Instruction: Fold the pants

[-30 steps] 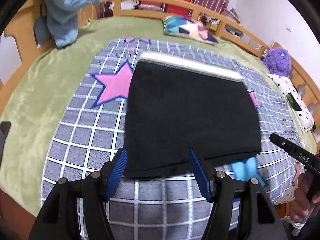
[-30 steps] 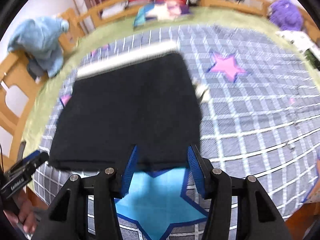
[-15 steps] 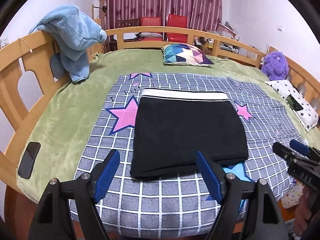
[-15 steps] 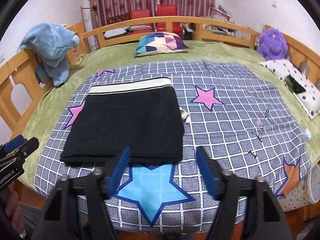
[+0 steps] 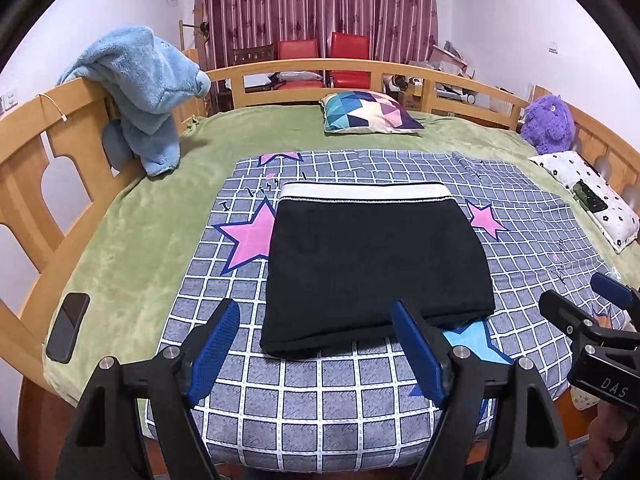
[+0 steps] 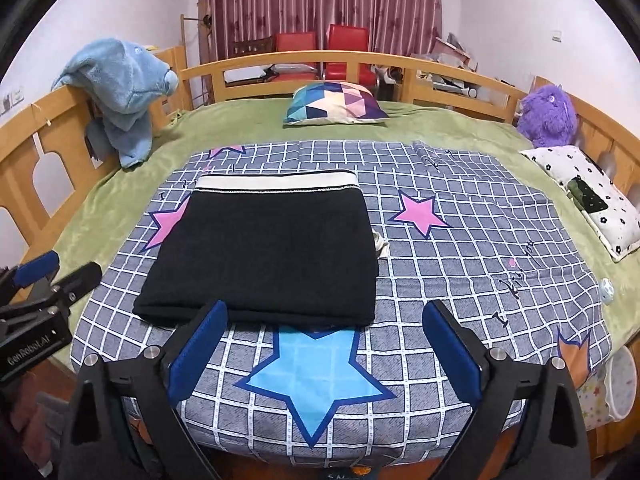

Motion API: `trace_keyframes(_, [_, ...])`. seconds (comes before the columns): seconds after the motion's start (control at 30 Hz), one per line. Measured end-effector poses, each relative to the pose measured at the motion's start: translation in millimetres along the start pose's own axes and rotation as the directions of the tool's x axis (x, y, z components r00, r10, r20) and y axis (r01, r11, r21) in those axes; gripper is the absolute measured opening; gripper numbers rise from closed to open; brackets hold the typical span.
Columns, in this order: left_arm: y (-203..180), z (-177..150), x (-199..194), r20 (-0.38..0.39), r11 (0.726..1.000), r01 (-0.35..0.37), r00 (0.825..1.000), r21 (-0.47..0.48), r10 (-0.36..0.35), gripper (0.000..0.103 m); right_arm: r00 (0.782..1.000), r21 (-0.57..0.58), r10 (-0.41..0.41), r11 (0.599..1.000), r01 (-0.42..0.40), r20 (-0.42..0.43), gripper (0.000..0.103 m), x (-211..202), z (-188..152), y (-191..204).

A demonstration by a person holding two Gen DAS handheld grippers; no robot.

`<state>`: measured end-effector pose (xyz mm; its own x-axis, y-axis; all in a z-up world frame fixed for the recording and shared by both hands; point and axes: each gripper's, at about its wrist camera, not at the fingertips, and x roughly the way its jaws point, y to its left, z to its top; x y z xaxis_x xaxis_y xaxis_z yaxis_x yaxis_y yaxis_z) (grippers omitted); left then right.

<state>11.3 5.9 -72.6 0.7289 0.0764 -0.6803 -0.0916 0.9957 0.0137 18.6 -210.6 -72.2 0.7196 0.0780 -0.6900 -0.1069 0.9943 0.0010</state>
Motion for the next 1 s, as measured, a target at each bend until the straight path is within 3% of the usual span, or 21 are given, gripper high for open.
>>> trace_keyframes(1.0, [-7.4,-5.0,-3.3,-0.013,1.000,0.021,1.000,0.000,-0.021,0.080,1.000,-0.006,-0.018,1.000,0.018,-0.007,0.097,1.4,-1.0,2.4])
